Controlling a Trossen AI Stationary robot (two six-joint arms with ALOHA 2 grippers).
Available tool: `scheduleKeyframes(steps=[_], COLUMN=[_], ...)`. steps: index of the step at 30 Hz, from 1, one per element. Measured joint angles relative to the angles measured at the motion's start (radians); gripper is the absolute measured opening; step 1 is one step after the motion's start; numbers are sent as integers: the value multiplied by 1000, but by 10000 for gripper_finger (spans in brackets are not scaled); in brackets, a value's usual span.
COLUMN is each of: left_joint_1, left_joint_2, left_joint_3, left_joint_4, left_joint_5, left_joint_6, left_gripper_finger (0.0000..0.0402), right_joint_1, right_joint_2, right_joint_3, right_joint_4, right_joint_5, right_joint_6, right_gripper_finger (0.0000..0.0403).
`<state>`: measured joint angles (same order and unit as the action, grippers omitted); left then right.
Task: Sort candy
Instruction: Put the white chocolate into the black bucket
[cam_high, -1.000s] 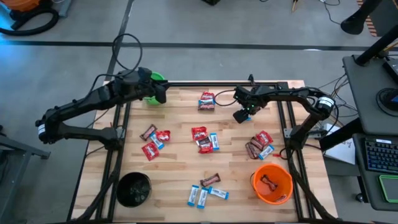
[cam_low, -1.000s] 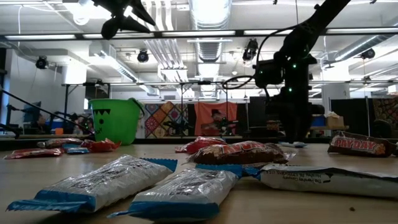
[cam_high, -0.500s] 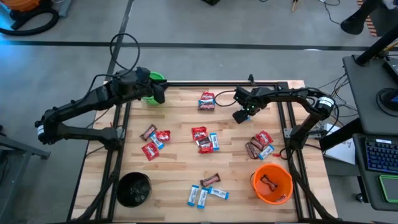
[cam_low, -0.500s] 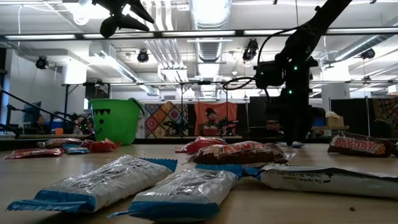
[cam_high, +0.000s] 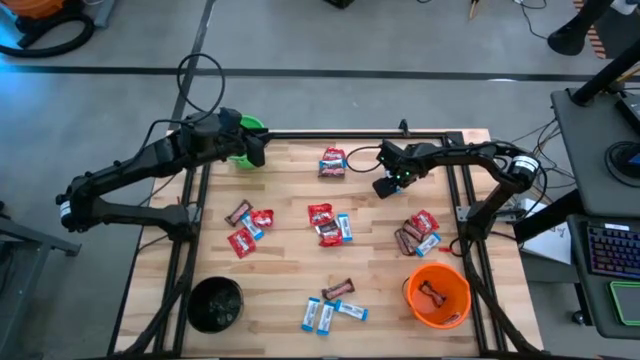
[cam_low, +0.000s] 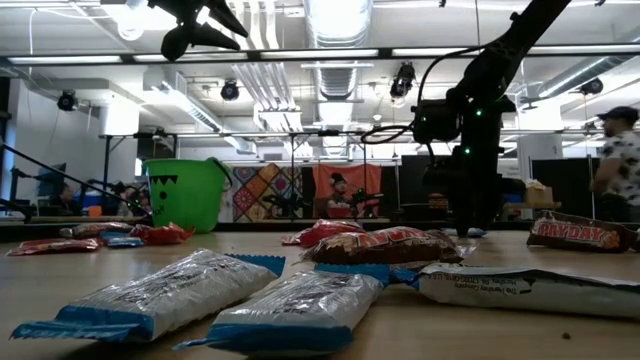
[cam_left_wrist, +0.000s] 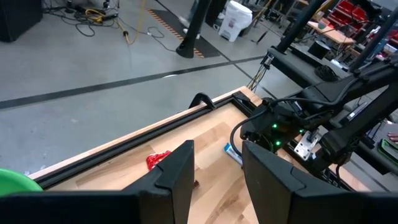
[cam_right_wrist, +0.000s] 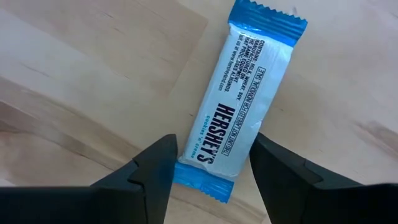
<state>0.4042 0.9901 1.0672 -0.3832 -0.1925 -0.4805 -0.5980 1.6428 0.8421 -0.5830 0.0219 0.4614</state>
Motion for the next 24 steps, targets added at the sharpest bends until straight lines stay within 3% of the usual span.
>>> scheduleKeyframes(steps=[5,15,24], left_joint_1=[0,0,0], left_joint_2=[0,0,0], left_joint_3=[0,0,0], left_joint_4=[0,0,0], left_joint_5=[0,0,0], left_joint_6=[0,0,0], left_gripper_finger=[118,118,118], right_joint_1=[0,0,0], right_joint_2=[7,8,8], right_joint_3=[-1,-2,-2], right_joint_4=[10,21,20], right_joint_5=[-3,1,1], right_joint_6=[3,14,36], right_gripper_finger=[166,65,41])
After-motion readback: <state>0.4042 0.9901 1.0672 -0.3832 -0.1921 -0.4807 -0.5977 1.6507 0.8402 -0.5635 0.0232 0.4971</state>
